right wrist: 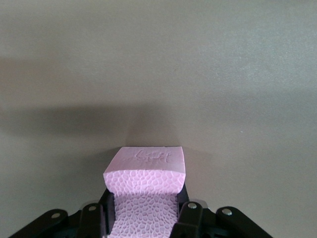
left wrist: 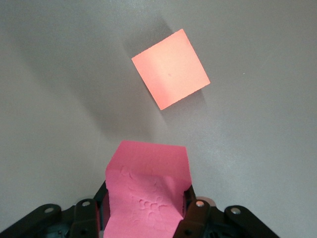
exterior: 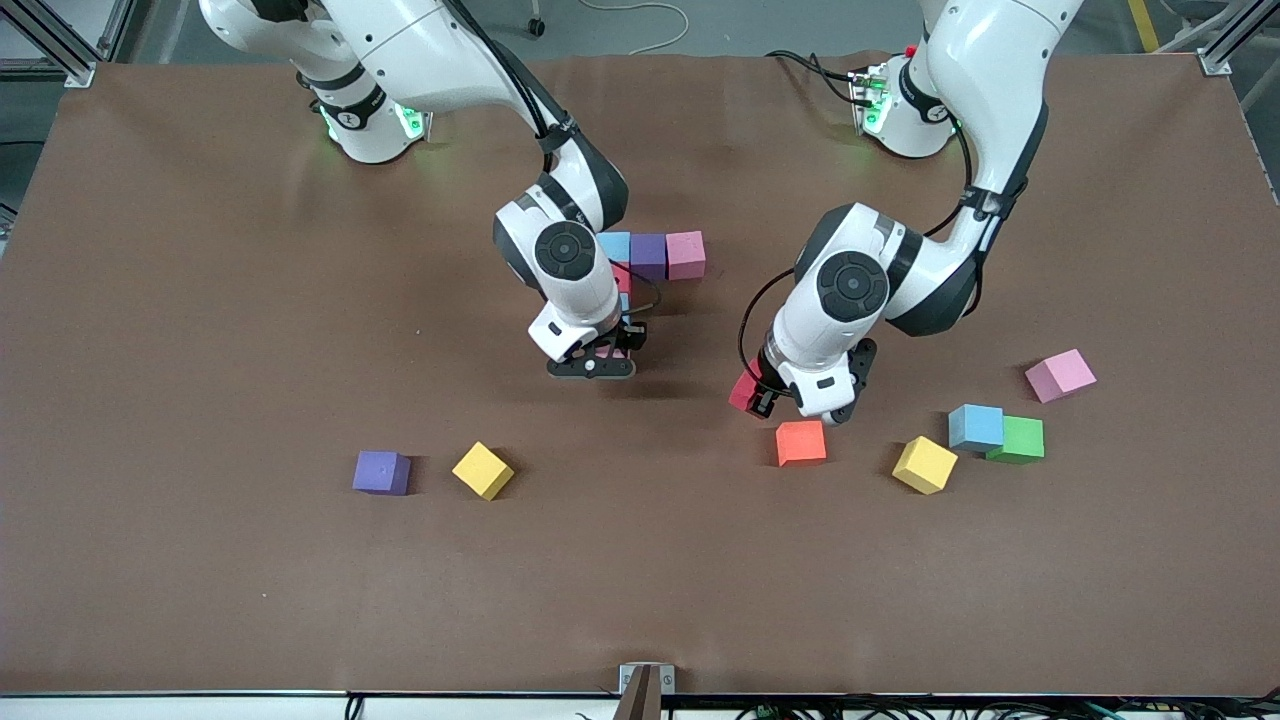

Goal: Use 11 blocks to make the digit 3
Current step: 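Lower the pink cube below the light blue cube and open the right gripper, then reach the right gripper to the yellow cube while the left gripper carries red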

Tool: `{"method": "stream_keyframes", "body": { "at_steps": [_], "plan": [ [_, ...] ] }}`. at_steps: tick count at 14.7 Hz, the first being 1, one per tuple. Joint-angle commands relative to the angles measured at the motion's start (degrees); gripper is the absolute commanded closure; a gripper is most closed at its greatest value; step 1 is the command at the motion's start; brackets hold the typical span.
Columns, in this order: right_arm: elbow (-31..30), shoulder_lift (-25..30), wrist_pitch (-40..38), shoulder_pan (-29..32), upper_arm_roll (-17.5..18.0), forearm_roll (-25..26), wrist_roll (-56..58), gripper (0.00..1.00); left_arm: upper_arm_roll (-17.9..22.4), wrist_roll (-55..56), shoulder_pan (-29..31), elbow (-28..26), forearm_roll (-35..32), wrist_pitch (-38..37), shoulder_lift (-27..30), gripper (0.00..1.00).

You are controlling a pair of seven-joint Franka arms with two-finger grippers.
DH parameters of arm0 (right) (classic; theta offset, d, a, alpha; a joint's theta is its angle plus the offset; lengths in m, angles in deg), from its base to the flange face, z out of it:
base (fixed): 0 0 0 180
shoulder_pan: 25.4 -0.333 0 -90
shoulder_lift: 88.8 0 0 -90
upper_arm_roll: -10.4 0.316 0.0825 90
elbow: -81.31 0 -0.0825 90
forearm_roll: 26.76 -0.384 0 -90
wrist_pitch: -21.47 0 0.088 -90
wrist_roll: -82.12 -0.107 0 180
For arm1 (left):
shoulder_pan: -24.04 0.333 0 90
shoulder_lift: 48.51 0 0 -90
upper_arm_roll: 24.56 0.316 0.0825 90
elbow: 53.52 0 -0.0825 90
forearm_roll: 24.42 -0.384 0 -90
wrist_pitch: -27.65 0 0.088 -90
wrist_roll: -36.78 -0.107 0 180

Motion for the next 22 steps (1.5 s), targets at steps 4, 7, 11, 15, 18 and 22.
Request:
{"method": "stream_keyframes", "body": {
  "at_steps": [4,7,11,15,18,22],
  "plan": [
    [-1.6,0.7,1.4,-0.7,-0.6,0.1,-0.8,1.0,0.0,0.8,-0.5,1.7,-0.3,-0.9,-0.6,0.49],
    [-1.6,0.5,1.9,-0.8,-0.6,0.1,-0.8,1.0,0.0,0.8,-0.9,2.3,-0.2,-0.9,-0.9,0.49],
    [-1.5,0.2,1.9,-0.6,-0.6,0.1,-0.8,0.7,0.0,1.7,-1.3,3.1,-0.1,-0.9,-1.4,0.49],
    [-1.3,0.2,1.8,-0.3,-0.7,0.7,-0.7,0.0,0.0,2.9,-1.8,3.2,-0.1,-0.9,-1.4,0.49],
    [-1.1,0.3,1.1,0.1,-0.7,1.0,-0.2,0.0,0.0,2.9,-2.0,3.2,0.0,-1.0,-1.4,0.49],
    [-0.3,1.9,-1.3,0.5,-0.6,1.0,0.2,0.0,0.0,5.9,-3.5,3.6,-0.1,-0.9,-1.4,0.49]
  ]
}}
